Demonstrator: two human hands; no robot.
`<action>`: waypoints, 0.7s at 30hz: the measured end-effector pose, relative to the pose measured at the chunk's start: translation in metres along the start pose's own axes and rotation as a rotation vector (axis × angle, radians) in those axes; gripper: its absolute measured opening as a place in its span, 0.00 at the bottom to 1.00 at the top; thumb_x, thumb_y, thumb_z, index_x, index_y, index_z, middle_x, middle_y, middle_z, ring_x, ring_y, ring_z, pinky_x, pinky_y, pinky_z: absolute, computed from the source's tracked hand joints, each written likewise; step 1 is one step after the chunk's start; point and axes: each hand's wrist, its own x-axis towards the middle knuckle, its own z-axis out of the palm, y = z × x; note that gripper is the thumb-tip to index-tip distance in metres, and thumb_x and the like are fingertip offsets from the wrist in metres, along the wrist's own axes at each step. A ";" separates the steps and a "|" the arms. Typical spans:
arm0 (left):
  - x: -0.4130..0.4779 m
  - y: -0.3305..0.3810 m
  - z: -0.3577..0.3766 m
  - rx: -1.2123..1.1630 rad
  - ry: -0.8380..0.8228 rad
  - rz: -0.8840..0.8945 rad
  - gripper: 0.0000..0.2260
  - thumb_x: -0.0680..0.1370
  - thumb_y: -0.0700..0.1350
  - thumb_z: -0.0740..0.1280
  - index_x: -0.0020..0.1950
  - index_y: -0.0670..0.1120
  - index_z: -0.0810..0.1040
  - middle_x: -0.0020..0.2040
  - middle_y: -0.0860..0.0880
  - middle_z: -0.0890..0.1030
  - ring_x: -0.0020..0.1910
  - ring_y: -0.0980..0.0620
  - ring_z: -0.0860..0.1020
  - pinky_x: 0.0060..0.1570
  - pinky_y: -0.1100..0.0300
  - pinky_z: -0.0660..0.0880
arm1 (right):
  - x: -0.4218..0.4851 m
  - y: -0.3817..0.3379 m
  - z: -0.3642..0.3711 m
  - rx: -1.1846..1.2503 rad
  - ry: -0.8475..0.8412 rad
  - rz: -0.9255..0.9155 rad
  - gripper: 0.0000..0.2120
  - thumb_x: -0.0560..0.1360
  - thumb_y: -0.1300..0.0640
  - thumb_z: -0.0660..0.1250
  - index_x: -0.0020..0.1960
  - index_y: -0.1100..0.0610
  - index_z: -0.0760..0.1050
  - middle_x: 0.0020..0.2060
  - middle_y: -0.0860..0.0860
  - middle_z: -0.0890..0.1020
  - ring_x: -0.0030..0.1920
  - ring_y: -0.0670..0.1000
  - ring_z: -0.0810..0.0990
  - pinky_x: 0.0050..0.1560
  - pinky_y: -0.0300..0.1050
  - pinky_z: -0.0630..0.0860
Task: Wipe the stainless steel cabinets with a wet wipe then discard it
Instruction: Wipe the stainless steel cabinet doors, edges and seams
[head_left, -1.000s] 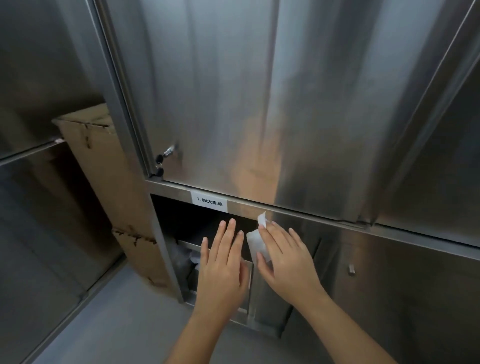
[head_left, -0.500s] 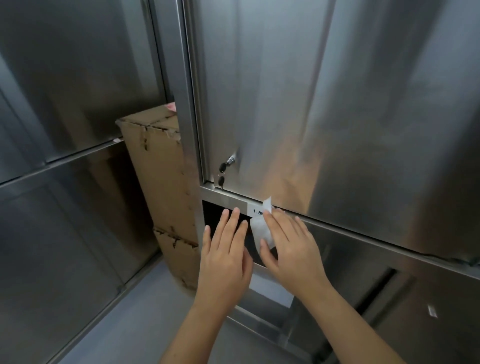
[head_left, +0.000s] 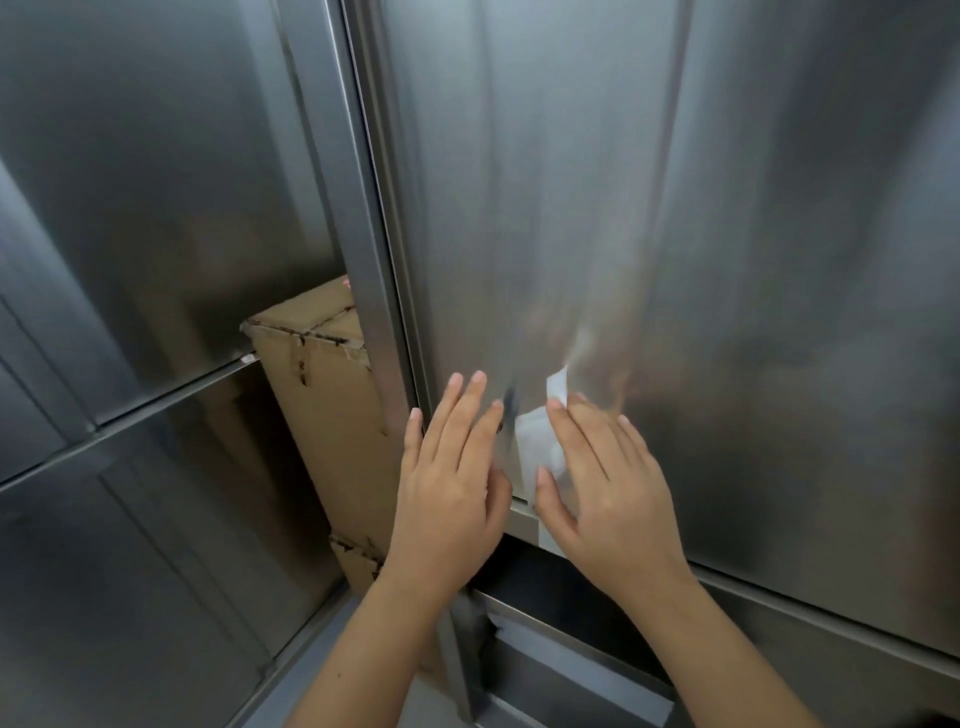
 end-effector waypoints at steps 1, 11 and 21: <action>0.005 -0.002 0.001 -0.004 0.020 0.009 0.20 0.74 0.41 0.56 0.64 0.40 0.74 0.69 0.42 0.69 0.72 0.48 0.60 0.67 0.40 0.54 | 0.003 0.001 0.002 -0.008 0.012 -0.002 0.21 0.75 0.54 0.58 0.61 0.66 0.75 0.56 0.60 0.80 0.58 0.57 0.79 0.58 0.55 0.74; 0.045 -0.029 -0.005 -0.095 0.173 0.177 0.19 0.75 0.40 0.57 0.65 0.41 0.72 0.70 0.42 0.68 0.72 0.46 0.60 0.71 0.46 0.54 | 0.042 -0.012 0.004 -0.056 0.192 0.048 0.21 0.76 0.56 0.57 0.66 0.66 0.69 0.59 0.61 0.77 0.61 0.55 0.74 0.58 0.52 0.73; 0.117 -0.105 -0.043 -0.202 0.258 0.422 0.20 0.74 0.39 0.57 0.64 0.39 0.75 0.70 0.41 0.68 0.72 0.44 0.62 0.70 0.44 0.54 | 0.118 -0.072 0.029 -0.339 0.294 0.181 0.24 0.74 0.56 0.57 0.65 0.67 0.70 0.61 0.61 0.76 0.61 0.58 0.76 0.58 0.51 0.74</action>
